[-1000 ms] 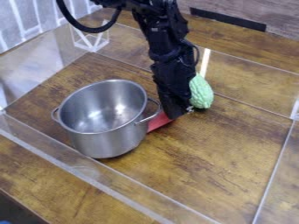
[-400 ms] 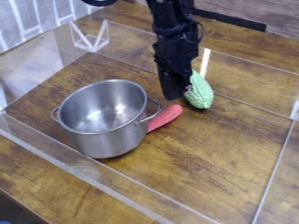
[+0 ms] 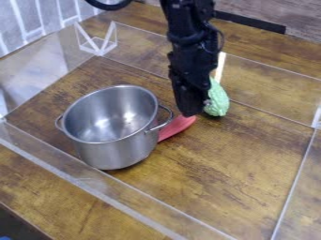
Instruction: Move the pink spoon to the left
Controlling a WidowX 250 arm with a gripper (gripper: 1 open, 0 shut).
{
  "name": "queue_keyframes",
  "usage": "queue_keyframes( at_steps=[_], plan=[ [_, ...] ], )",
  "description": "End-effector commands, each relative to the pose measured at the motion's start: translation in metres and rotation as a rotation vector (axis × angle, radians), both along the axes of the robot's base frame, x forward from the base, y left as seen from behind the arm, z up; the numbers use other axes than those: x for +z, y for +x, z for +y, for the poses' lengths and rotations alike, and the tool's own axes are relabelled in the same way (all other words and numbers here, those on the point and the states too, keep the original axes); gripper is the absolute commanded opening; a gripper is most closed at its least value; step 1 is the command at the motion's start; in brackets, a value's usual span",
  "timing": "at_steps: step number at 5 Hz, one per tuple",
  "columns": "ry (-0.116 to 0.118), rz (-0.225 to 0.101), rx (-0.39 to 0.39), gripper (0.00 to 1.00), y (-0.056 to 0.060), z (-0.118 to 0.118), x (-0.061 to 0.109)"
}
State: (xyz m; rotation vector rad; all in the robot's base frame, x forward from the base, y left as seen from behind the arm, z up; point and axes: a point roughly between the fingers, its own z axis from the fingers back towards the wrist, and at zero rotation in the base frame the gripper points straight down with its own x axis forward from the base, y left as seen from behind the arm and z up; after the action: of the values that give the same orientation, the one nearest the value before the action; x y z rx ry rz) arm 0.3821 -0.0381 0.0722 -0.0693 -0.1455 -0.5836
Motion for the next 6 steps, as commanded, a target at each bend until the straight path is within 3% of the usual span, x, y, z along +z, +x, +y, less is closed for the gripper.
queue_keyframes(
  at_steps=[1,3,4,5,6],
  plan=[
    [0.0,-0.084,0.026,0.0,0.001,-0.011,0.029],
    [0.008,-0.069,0.071,0.0,0.008,0.016,0.047],
    [0.006,-0.06,0.031,1.0,0.006,0.017,0.048],
    [-0.002,-0.049,-0.019,1.0,0.005,0.015,0.04],
    [-0.01,-0.037,-0.043,0.0,0.0,0.021,0.039]
  ],
)
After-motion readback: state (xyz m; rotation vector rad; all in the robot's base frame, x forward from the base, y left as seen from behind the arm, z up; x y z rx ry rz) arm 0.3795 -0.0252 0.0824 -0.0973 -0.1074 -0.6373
